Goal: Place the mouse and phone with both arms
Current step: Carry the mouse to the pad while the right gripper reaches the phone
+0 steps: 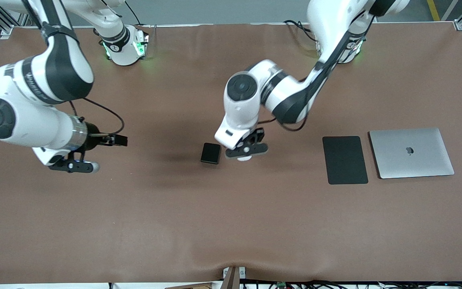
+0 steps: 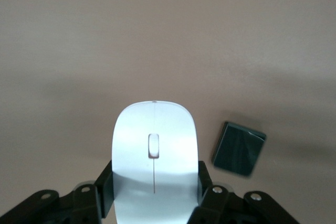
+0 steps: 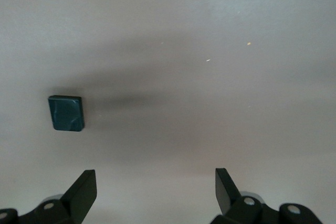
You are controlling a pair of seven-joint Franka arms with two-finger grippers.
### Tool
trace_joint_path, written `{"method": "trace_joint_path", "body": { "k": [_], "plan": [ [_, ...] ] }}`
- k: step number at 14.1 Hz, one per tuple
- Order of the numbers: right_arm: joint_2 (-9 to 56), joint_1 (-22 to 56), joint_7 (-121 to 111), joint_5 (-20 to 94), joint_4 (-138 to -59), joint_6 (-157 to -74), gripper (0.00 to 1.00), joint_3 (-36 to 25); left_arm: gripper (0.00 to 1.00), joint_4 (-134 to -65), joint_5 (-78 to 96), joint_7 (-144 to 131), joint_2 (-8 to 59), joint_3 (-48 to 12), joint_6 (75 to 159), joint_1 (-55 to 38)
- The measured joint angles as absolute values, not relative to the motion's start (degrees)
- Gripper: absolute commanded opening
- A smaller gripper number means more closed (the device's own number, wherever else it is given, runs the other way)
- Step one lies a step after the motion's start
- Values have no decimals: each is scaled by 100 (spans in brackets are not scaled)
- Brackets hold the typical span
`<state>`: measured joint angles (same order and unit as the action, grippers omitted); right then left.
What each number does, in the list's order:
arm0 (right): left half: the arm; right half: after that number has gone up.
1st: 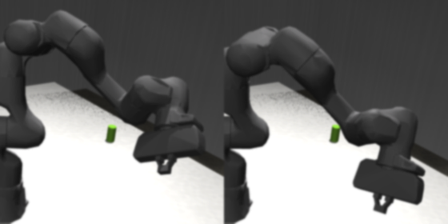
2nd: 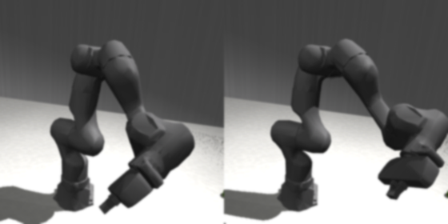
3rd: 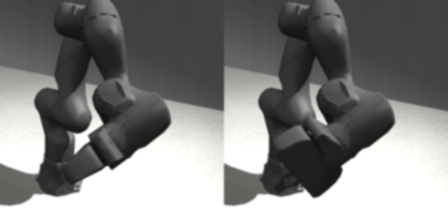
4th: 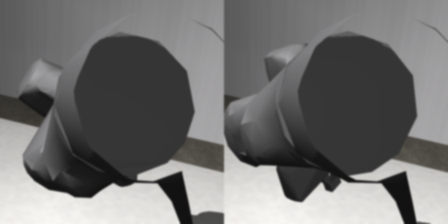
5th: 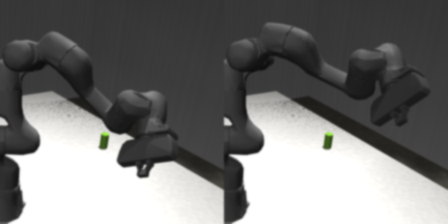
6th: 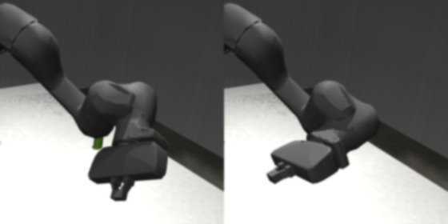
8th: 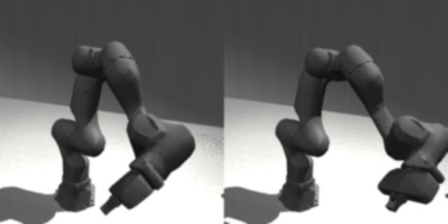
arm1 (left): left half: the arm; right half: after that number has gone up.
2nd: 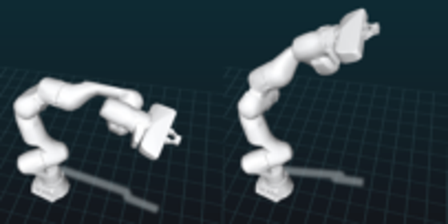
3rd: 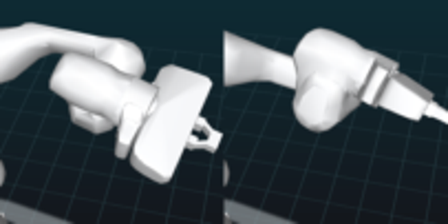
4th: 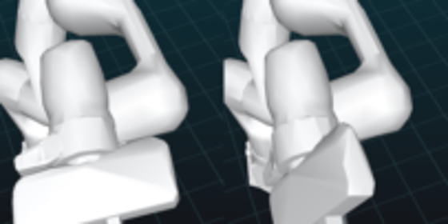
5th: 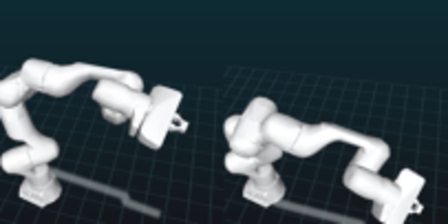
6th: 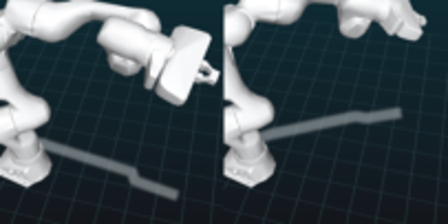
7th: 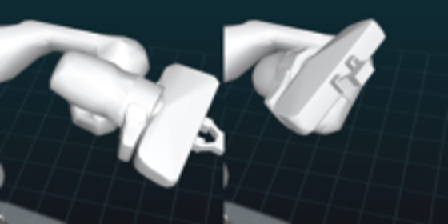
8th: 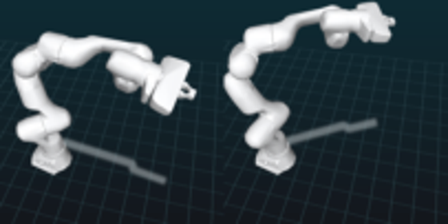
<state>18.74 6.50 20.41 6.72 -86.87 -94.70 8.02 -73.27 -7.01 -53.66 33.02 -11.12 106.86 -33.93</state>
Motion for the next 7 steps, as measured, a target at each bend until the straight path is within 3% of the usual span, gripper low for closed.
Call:
{"method": "trace_joint_path", "body": {
  "k": [3, 7],
  "plan": [
    [1946, 729, 2327, 672, -8852, -9835, 100, 1019, 23, -7455, -306, -4662, 2494, -1099, 9620, -2833],
    [2176, 1108, 2969, 674, -9057, -10470, 100, 1094, 23, -8227, -66, -3399, 1738, -1096, 9432, -1488]
  ]
}}
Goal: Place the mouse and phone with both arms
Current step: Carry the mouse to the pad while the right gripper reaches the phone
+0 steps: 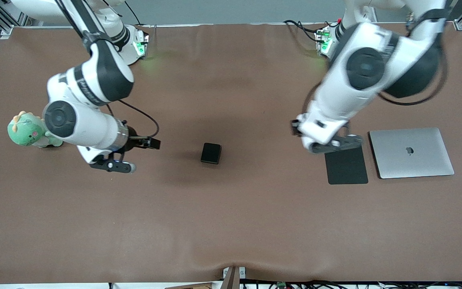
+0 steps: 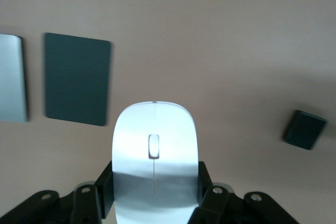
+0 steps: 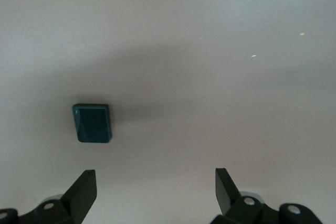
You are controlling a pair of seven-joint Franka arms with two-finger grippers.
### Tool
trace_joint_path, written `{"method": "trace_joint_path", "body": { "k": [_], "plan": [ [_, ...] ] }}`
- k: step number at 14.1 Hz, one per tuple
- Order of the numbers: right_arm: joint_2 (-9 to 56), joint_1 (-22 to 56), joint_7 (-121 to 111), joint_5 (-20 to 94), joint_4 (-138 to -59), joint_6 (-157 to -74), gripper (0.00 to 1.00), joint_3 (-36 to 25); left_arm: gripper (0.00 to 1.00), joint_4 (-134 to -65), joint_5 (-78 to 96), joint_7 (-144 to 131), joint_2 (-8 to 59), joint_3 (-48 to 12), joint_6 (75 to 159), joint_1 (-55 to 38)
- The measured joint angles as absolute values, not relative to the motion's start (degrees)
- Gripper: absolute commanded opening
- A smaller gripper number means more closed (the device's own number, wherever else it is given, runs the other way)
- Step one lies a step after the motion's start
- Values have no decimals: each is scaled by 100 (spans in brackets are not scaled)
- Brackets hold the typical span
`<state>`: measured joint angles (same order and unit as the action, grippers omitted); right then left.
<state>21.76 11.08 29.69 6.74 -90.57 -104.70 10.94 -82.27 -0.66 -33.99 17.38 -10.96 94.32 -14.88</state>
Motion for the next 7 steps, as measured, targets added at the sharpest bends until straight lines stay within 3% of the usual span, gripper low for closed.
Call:
{"method": "trace_joint_path", "body": {
  "k": [3, 7],
  "plan": [
    [2456, 1477, 3489, 674, -9082, -10927, 100, 1108, 23, -8741, -28, -2628, 1245, -1095, 9376, -608],
    [2812, 1689, 3617, 674, -9091, -11362, 100, 1108, 23, -8922, -18, -2014, 1050, -1095, 9234, 78]
  ]
}}
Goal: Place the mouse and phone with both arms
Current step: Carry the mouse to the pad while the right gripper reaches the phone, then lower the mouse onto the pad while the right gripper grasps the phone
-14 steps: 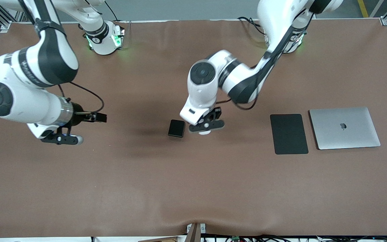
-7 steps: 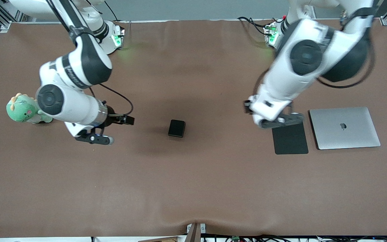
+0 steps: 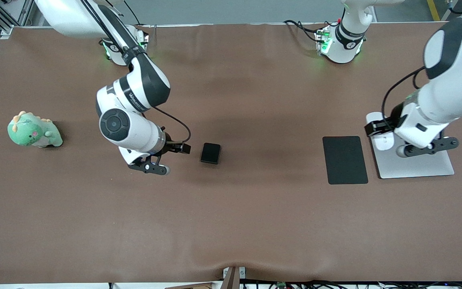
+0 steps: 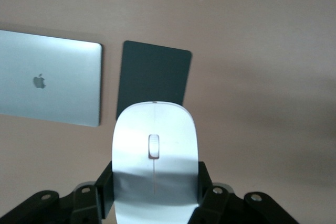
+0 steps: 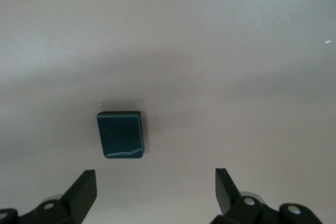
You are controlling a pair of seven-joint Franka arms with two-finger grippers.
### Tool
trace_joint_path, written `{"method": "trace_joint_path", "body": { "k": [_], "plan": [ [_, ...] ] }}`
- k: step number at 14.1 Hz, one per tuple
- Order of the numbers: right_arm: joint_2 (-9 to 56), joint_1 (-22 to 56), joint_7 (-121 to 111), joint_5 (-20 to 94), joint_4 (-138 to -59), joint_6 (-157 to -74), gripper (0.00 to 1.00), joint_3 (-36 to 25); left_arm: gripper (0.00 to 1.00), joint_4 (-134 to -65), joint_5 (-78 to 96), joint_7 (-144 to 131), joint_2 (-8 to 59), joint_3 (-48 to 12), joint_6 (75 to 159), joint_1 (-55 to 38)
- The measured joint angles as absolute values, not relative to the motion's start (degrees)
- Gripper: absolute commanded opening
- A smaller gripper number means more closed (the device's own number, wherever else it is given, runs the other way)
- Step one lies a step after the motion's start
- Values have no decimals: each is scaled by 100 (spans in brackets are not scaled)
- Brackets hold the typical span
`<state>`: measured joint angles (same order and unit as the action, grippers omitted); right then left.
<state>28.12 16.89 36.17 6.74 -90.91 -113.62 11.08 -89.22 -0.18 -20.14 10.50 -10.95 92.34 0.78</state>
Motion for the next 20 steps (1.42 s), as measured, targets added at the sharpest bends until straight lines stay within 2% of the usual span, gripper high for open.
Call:
{"method": "trace_joint_path", "body": {
  "k": [4, 8, 11, 13, 16, 20],
  "plan": [
    [3224, 1937, 3796, 672, -9104, -11944, 100, 1110, 23, -8955, -16, -1776, 1051, -1076, 9233, 191],
    [3547, 2184, 3976, 647, -9106, -12295, 100, 1107, 23, -8986, -16, -1037, 1051, -368, 9206, 127],
    [3758, 2337, 4229, 418, -9109, -12444, 100, 1106, 24, -9300, 4, -956, 1060, -273, 9475, 79],
    [3914, 2431, 4342, 326, -9111, -12605, 100, 1106, 24, -9874, 85, -957, 1084, -353, 10149, -7],
    [4149, 2571, 4542, 213, -9112, -12989, 100, 1106, 24, -10902, 103, -1042, 1298, -609, 11588, -72],
    [4336, 2619, 4632, -10, -9111, -13226, 100, 1105, 24, -11238, 103, -1047, 2095, -639, 12820, -84]
  ]
}}
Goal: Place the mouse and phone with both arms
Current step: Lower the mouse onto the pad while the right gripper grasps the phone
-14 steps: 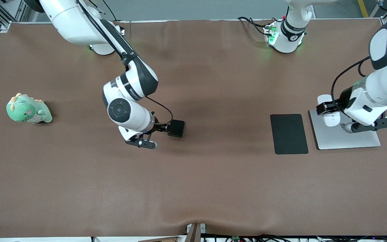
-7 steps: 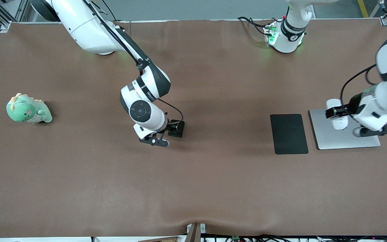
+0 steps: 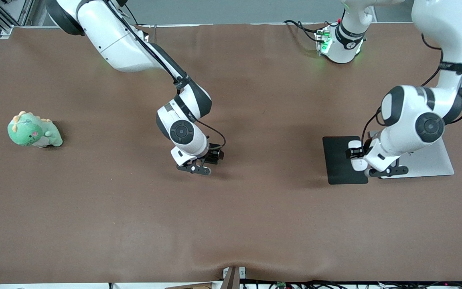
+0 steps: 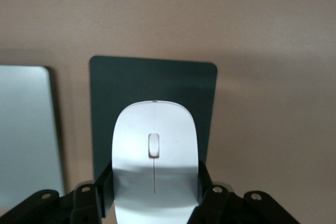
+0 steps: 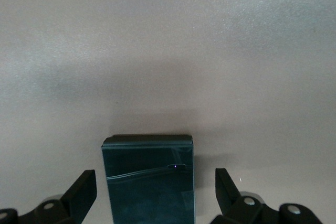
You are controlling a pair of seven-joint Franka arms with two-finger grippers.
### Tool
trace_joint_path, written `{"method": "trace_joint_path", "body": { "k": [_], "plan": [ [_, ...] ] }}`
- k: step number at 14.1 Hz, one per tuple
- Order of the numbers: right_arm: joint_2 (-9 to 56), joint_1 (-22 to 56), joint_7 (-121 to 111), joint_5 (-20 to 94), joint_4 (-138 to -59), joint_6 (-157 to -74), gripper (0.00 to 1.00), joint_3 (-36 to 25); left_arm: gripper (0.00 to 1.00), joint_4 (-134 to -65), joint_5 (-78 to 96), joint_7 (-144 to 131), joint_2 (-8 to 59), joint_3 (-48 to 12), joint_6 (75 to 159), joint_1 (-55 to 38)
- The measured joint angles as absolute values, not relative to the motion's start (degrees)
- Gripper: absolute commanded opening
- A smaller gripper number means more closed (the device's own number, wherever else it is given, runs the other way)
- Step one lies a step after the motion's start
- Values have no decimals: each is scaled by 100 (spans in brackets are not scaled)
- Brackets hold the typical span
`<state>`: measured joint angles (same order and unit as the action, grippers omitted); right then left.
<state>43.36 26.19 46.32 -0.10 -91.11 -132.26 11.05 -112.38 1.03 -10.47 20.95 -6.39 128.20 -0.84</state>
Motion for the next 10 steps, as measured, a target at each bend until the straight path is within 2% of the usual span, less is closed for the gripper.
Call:
{"method": "trace_joint_path", "body": {
  "k": [4, 5, 6, 7, 8, 10],
  "plan": [
    [4450, 2713, 4814, -92, -9111, -13380, 100, 1106, 26, -11238, 29, -1035, 2859, -638, 13479, -87],
    [4471, 2735, 4889, -136, -9111, -13432, 100, 1106, 41, -11237, 9, -1030, 2984, -638, 13554, -89],
    [4493, 2752, 4918, -153, -9111, -13475, 100, 1106, 85, -11236, -68, -1021, 3083, -639, 13604, -90],
    [4513, 2769, 4922, -159, -9111, -13491, 94, 1106, 100, -11233, -192, -1020, 3141, -639, 13624, -91],
    [4529, 2780, 4922, -181, -9111, -13492, 84, 1105, 100, -11228, -304, -1019, 3165, -639, 13627, -95],
    [4539, 2782, 4922, -333, -9111, -13485, 50, 1093, 100, -11165, -399, -1012, 3147, -639, 13584, -102]
  ]
}}
